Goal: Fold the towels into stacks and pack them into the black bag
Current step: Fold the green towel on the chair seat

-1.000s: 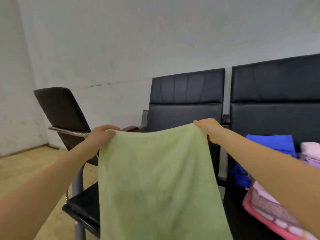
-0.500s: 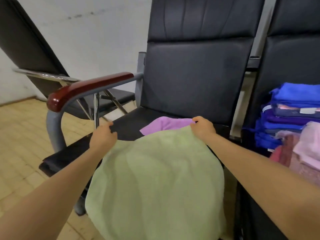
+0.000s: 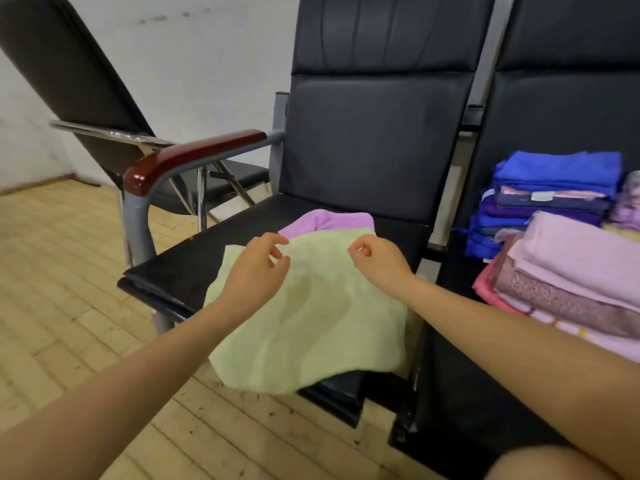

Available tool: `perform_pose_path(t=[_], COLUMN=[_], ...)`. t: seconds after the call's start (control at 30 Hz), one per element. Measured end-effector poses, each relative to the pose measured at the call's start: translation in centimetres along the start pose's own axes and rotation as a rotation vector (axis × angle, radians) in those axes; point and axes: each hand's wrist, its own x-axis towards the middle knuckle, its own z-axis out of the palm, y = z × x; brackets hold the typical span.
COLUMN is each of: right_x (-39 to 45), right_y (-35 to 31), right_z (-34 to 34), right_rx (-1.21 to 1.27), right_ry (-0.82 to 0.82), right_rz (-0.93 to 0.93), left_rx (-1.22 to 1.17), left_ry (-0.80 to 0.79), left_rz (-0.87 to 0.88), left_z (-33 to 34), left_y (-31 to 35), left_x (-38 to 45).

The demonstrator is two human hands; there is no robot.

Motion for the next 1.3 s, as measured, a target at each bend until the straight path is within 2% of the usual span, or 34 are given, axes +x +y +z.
perform_pose_path(t=[0.2, 0.27, 0.37, 0.53, 0.73, 0.9, 1.0, 1.23, 1.3], right_x=[-8.4, -10.0, -10.6, -10.3, -10.2, -8.9, -8.4, -8.9, -9.3], right_y=[-1.2, -1.1, -0.7, -1.2, -1.1, -1.3, -1.3, -1.0, -1.1], right_z=[0.7, 0.2, -0.2, 0.6, 1.9, 2.4, 2.2, 1.8, 1.7], right_rx=[-0.080, -0.206, -0.351, -0.304, -0.142, -0.065, 0.037, 0.197, 0.102], right_ry=[-0.326, -0.468, -0.539, -0.472, -0.328, -0.369, -0.397, -0.421, -0.443], right_rz=[-0.366, -0.529, -0.700, -0.650, -0.366, -0.221, -0.140, -0.124, -0.195], left_rx=[0.071, 0.140, 0.248, 0.304, 0.132, 0.352, 0.450, 0.418, 0.378], left_ry=[-0.263, -0.407, -0.571, -0.541, -0.554, -0.476, -0.394, -0.224, -0.195], left_rz=[0.033, 0.080, 0.134, 0.164, 0.173, 0.147, 0.210, 0.381, 0.370], left_z=[-2.2, -2.4, -2.0, -1.2, -1.0, 0.5, 1.4, 1.5, 1.3], left_y=[-1.5, -2.7, -3.8, -3.6, -1.8, -1.6, -1.4, -1.5, -1.9], left_x=[-5.8, -6.8, -8.0, -8.0, -8.0, -8.1, -8.4, -7.2, -6.6])
